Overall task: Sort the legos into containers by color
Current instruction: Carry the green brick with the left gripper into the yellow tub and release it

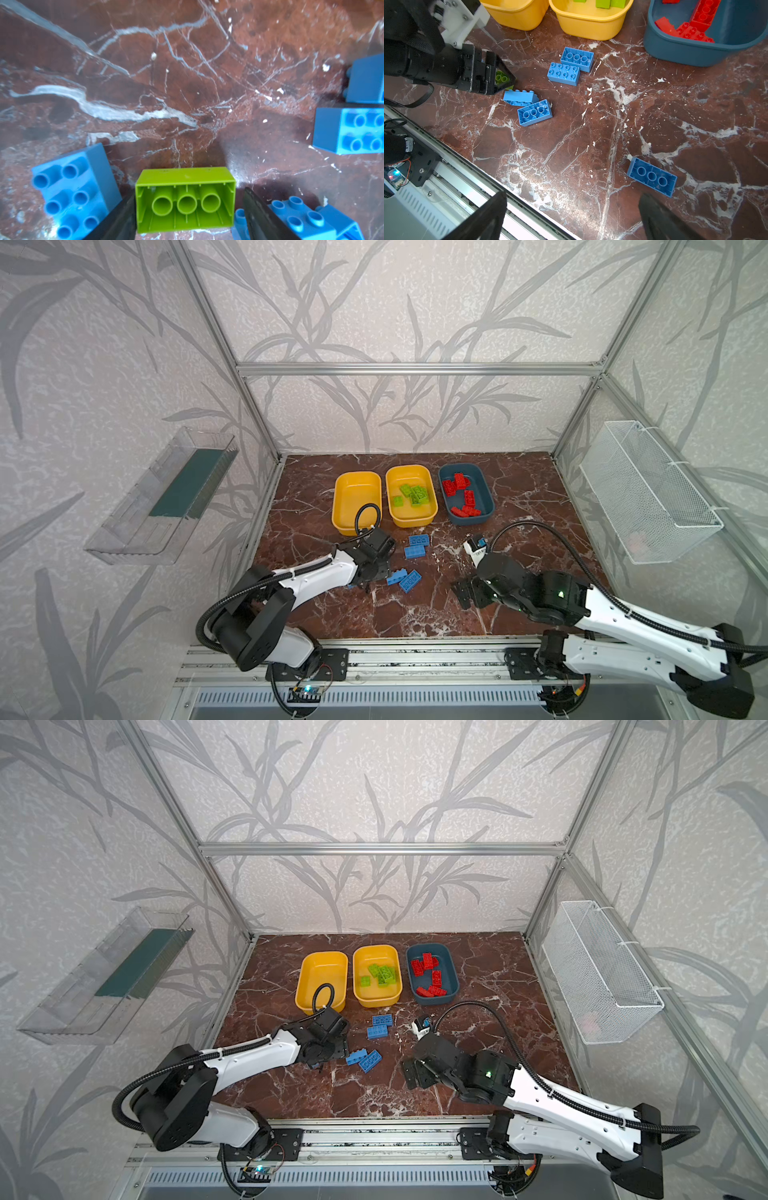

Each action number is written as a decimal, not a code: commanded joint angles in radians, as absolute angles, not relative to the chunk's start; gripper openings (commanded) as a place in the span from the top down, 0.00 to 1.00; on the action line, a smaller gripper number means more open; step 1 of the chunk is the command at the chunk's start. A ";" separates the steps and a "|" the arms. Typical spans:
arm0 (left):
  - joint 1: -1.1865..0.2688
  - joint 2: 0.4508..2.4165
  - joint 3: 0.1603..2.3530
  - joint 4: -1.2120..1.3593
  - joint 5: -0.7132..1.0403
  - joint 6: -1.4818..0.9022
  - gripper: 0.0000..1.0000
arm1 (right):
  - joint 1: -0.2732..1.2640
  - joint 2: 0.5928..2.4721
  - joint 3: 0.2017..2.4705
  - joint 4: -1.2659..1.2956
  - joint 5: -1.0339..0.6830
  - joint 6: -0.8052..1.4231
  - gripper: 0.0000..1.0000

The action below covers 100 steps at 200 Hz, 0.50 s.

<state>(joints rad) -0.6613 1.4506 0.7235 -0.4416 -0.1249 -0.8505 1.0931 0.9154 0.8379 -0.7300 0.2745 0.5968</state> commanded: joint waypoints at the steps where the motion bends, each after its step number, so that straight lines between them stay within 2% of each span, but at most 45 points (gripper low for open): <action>1: -0.667 1.468 0.717 -0.459 -0.157 -0.871 0.23 | 1.101 0.896 0.825 -0.743 0.300 0.589 0.01; 49: -0.666 1.529 0.730 -0.458 -0.174 -0.861 0.33 | 1.101 0.881 0.818 -0.750 0.308 0.588 0.01; 84: -0.666 1.557 0.789 -0.498 -0.172 -0.848 0.53 | 1.101 0.860 0.819 -0.756 0.316 0.584 0.01; 100: -0.669 1.553 0.844 -0.551 -0.188 -0.834 0.55 | 1.101 0.848 0.823 -0.758 0.327 0.580 0.01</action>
<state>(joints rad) -0.6666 1.5410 0.7811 -0.4652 -0.1596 -0.8478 1.0931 0.8749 0.8268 -0.7341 0.2924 0.5934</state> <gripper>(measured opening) 0.633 0.991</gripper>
